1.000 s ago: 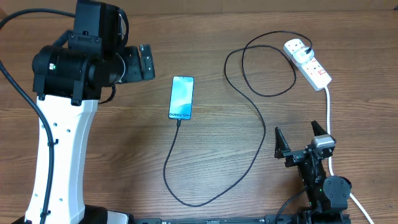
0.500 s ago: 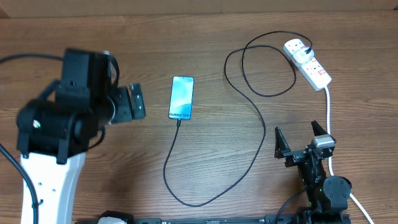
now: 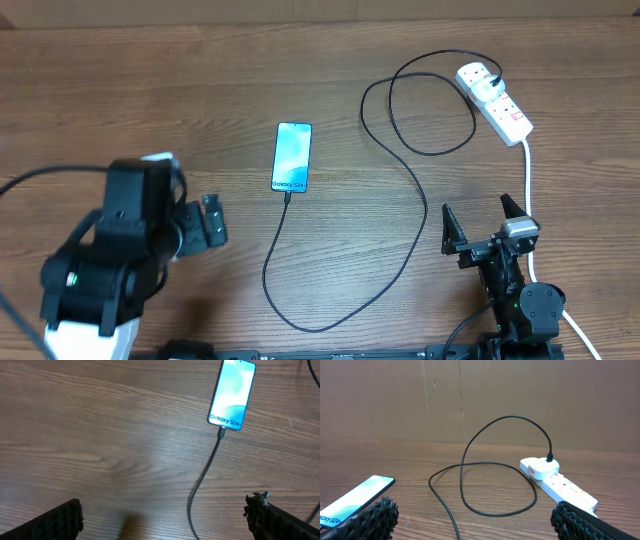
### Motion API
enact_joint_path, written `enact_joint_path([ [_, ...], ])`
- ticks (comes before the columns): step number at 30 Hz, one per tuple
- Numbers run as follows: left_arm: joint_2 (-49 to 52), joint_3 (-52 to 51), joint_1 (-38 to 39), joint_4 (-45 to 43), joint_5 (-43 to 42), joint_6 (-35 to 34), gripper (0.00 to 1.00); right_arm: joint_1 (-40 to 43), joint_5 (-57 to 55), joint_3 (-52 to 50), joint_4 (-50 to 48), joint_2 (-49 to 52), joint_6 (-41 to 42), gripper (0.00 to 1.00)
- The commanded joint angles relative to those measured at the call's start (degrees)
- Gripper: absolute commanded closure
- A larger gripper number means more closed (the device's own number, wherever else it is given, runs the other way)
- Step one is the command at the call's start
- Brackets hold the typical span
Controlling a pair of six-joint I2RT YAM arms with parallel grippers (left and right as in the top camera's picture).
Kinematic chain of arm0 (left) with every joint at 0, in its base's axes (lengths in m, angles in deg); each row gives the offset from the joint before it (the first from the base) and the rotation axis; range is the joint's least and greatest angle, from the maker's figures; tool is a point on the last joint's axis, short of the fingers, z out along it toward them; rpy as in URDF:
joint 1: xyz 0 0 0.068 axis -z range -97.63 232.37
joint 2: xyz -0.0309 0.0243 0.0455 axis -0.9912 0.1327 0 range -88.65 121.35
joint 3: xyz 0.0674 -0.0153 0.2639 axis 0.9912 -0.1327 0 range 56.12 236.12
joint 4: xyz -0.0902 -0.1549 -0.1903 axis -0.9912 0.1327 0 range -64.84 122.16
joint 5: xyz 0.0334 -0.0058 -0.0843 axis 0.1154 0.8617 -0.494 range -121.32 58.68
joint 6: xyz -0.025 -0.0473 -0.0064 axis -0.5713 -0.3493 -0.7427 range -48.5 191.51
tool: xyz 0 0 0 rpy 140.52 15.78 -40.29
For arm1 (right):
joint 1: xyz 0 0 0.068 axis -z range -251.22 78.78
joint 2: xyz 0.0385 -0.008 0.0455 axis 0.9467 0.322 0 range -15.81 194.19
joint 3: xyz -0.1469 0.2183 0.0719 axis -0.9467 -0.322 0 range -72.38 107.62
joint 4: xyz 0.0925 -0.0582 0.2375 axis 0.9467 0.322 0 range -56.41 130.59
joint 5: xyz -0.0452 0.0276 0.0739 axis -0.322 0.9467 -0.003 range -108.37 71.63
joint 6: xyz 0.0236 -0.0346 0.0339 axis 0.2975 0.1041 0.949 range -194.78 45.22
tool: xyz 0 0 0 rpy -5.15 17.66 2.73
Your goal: Plug charger to phone and switch on socket
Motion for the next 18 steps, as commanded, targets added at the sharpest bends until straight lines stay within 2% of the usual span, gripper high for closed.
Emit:
enact_joint_path([
  [1,-4.1,-2.5,-3.2,-0.2,-1.5,-1.2,0.0,0.2,-0.4,-0.6,-0.3,-0.6,0.1,0.0],
  [4,-7.3,-4.8,-6.4,-0.6,-3.2,0.5,0.0,0.2,-0.4,-0.6,-0.3,-0.6,0.1,0.0],
  [10,-14.4,-9.7,-11.6,-5.2,-12.2,10.7,0.0,0.2,-0.4,-0.6,-0.3,-0.6,0.1,0.0],
  [18,-17.8,-14.2,-12.6,-9.9,-15.0,11.5,0.0,0.2,-0.4,-0.6,-0.3,-0.6,0.1,0.0],
])
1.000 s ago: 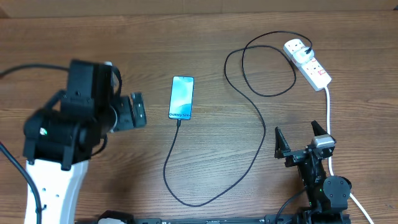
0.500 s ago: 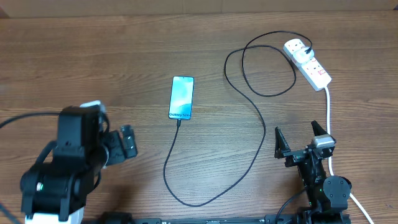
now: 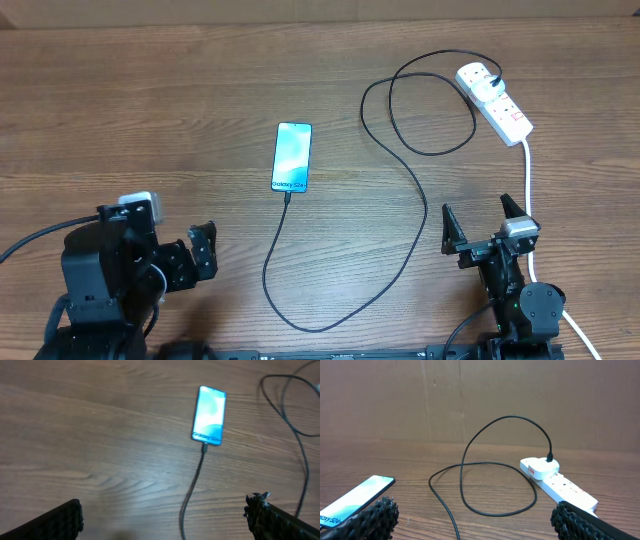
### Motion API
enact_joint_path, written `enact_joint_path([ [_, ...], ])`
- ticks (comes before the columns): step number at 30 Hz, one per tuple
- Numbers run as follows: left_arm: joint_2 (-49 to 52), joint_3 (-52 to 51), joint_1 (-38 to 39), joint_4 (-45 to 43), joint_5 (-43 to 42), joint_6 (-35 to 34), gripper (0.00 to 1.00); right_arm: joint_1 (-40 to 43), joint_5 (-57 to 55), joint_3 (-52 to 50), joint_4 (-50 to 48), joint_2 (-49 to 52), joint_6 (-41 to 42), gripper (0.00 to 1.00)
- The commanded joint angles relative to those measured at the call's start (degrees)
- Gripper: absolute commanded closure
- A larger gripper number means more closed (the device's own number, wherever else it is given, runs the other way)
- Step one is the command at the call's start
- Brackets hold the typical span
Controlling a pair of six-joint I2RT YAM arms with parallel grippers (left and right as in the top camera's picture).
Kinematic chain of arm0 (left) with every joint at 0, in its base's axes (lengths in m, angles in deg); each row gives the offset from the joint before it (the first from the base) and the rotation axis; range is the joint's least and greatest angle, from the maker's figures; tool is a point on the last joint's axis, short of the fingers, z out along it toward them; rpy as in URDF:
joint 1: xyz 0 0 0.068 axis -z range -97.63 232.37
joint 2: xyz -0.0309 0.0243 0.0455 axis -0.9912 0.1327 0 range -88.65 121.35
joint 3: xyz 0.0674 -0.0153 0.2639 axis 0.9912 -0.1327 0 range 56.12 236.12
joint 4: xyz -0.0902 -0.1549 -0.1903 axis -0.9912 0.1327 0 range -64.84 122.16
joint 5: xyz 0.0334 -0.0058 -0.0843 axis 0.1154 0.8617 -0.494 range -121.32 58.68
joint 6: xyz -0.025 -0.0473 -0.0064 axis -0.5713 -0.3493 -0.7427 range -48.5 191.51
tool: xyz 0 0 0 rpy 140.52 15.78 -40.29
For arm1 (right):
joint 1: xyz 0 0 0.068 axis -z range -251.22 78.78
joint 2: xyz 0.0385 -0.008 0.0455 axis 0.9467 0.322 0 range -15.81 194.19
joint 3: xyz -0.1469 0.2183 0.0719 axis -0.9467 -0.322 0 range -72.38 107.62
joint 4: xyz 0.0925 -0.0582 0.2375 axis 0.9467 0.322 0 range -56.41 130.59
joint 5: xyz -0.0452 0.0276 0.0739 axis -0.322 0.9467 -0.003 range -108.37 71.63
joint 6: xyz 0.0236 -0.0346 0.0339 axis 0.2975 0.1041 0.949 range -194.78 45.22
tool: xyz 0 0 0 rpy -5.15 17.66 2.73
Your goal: Plug charger to phone and switch on socket
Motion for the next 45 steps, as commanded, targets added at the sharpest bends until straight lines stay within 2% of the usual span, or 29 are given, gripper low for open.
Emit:
enact_joint_path([
  [1,-0.4,-2.5,-0.4,-2.3,-3.1,2.2,0.0,0.2,-0.3,-0.6,-0.3,-0.6,0.1,0.0],
  [7,-5.0,-9.0,1.1,-10.6,-6.3,2.2,0.0,0.2,-0.3,-0.6,-0.3,-0.6,0.1,0.0],
  [15,-16.4,-22.7,3.3,-24.4,-7.6,2.1,0.0,0.2,-0.3,-0.6,-0.3,-0.6,0.1,0.0],
  [23,-22.9,-34.9,3.2,-37.1,-12.5,1.6,0.0,0.2,-0.3,-0.6,-0.3,-0.6,0.1,0.0],
  [29,-29.3,-41.7,3.2,-46.2,-12.7,1.0,0.0,0.2,-0.3,-0.6,-0.3,-0.6,0.1,0.0],
  [36,-35.3,-45.6,3.2,-49.3,-8.2,-1.1,0.0,0.2,-0.3,-0.6,-0.3,-0.6,0.1,0.0],
  [45,-37.2,-47.2,3.2,-51.1,-0.4,-2.2,0.0,0.2,-0.3,-0.6,-0.3,-0.6,0.1,0.0],
])
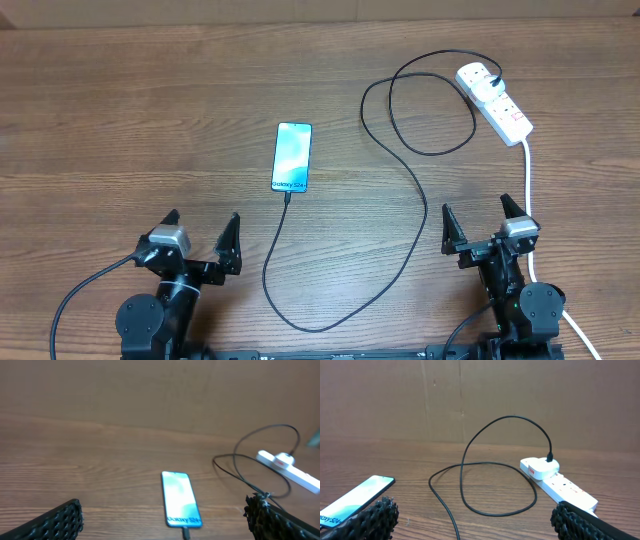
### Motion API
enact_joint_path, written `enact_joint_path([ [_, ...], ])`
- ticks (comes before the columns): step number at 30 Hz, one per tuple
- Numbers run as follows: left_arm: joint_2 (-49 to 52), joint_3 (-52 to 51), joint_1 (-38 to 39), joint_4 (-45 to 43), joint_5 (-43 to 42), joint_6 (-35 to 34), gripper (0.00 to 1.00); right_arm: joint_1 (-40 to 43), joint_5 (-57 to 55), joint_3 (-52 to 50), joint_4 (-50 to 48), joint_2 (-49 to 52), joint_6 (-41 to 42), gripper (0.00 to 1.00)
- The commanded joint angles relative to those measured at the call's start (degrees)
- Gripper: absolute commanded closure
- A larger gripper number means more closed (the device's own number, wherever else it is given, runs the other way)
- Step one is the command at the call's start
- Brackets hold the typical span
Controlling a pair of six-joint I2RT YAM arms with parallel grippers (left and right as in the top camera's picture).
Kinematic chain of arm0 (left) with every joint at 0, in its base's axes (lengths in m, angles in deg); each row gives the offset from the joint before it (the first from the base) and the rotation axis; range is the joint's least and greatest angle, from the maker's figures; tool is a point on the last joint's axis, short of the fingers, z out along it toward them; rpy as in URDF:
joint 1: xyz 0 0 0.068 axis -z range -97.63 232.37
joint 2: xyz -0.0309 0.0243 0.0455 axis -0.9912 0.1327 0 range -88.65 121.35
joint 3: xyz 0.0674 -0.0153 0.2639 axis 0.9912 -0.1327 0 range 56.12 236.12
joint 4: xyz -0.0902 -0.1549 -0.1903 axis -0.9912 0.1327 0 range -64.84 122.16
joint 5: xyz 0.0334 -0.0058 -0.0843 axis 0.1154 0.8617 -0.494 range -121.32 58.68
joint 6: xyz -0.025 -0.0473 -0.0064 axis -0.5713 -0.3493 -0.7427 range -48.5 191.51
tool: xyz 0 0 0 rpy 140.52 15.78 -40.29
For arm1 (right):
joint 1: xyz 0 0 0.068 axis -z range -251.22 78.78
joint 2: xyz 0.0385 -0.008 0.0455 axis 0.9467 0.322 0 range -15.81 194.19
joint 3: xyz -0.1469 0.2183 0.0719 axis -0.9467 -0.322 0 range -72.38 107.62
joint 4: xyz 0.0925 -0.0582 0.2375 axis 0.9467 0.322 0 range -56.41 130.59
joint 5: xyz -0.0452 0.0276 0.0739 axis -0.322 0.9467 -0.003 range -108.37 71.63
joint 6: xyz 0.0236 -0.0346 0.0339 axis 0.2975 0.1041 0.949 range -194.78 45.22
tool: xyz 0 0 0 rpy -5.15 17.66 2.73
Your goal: Plug charger to phone and switch on socket
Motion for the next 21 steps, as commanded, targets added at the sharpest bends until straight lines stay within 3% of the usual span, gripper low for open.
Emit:
enact_joint_path([
  [1,-1.4,-1.4,0.4,-1.8,4.2,-0.8,0.01,0.2,-0.3,-0.6,-0.3,-0.6,0.1,0.0],
  [12,-2.9,-9.5,0.5,-16.3,4.7,-2.6,0.0,0.2,-0.3,-0.6,-0.3,-0.6,0.1,0.0],
  [21,-2.9,-13.9,0.5,-25.3,10.3,-2.6,0.01,0.2,-0.3,-0.6,-0.3,-0.6,0.1,0.0],
])
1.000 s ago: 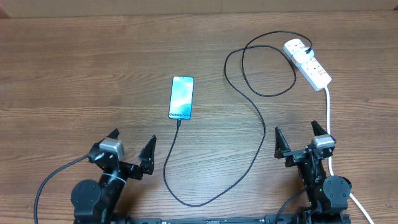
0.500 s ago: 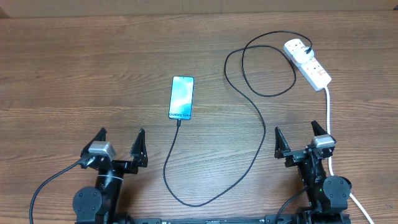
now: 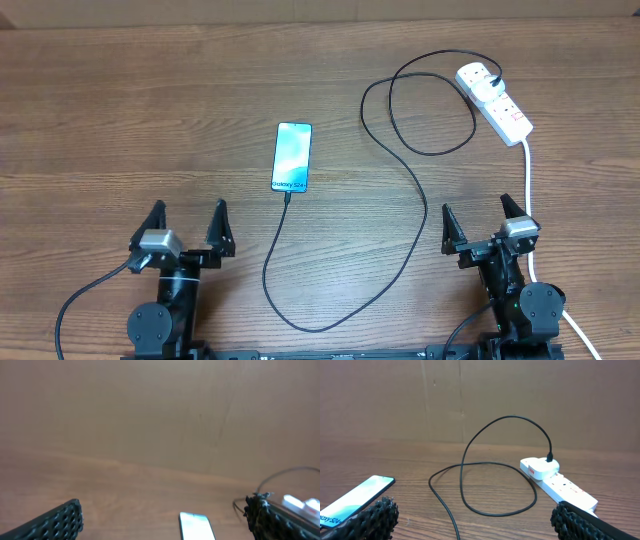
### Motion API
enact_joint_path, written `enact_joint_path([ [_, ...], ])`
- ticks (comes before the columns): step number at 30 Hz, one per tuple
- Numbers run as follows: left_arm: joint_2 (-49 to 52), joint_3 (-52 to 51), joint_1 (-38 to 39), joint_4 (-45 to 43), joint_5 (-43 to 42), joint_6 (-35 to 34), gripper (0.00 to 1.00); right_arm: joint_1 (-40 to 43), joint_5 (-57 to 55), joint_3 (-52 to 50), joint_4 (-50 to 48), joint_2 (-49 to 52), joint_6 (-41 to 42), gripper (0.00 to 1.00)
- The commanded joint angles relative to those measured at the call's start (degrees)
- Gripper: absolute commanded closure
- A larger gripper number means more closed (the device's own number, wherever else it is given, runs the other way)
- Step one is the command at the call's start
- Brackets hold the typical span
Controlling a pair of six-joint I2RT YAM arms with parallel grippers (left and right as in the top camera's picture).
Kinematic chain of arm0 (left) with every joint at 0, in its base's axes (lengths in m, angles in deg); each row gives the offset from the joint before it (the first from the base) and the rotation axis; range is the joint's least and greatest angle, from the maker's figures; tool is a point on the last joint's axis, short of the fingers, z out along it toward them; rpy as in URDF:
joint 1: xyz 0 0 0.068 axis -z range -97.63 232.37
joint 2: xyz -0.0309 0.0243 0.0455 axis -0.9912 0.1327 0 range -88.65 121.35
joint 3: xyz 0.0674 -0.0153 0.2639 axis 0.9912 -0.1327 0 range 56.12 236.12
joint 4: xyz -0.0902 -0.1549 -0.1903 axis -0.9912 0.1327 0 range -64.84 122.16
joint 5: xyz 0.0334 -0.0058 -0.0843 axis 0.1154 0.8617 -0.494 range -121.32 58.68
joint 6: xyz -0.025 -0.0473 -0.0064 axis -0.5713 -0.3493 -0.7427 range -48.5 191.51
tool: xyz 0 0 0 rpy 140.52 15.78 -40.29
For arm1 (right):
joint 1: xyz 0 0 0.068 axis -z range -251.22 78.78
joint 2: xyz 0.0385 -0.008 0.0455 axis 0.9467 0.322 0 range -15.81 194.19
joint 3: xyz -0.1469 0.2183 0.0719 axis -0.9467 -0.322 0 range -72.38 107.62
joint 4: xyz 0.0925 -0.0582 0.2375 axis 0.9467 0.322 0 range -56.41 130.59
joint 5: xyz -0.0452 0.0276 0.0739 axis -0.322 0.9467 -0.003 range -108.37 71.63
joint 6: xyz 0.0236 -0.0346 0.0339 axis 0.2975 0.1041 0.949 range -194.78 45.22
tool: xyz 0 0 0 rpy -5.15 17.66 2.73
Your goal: Plug charger to phone and switch on socket
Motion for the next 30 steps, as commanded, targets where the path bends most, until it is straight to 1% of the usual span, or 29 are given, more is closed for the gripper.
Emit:
enact_joint_path([
  [1,-0.7,-1.0,0.5,-1.4,3.3,-0.7,0.0,0.2,-0.3,-0.6,-0.3,-0.6,0.1,0.0],
  [4,-0.7,-1.0,0.5,-1.5,4.4,-0.7,0.0,0.2,-0.3,-0.6,-0.3,-0.6,0.1,0.0],
  [7,-0.7,-1.0,0.5,0.7,4.5,-0.6,0.0,0.2,-0.3,-0.6,-0.3,-0.6,0.1,0.0],
  [10,-0.7,-1.0,0.5,4.5,4.6,-0.5,0.0,0.2,-0.3,-0.6,-0.3,-0.6,0.1,0.0],
  [14,-0.7,-1.0,0.5,10.6,5.6,1.7,0.0,0.2,-0.3,-0.6,-0.3,-0.6,0.1,0.0],
  [21,-0.7,-1.0,0.5,10.4,5.7,8.5,0.0,0.2,-0.3,-0.6,-0.3,-0.6,0.1,0.0],
  [27,-0.7,-1.0,0.5,10.4,6.1,9.7,0.0,0.2,-0.3,-0.6,-0.3,-0.6,0.1,0.0],
  [30,-0.7,-1.0,0.5,10.5,5.9,11.9,0.0,0.2,-0.3,-0.6,-0.3,-0.6,0.1,0.0],
])
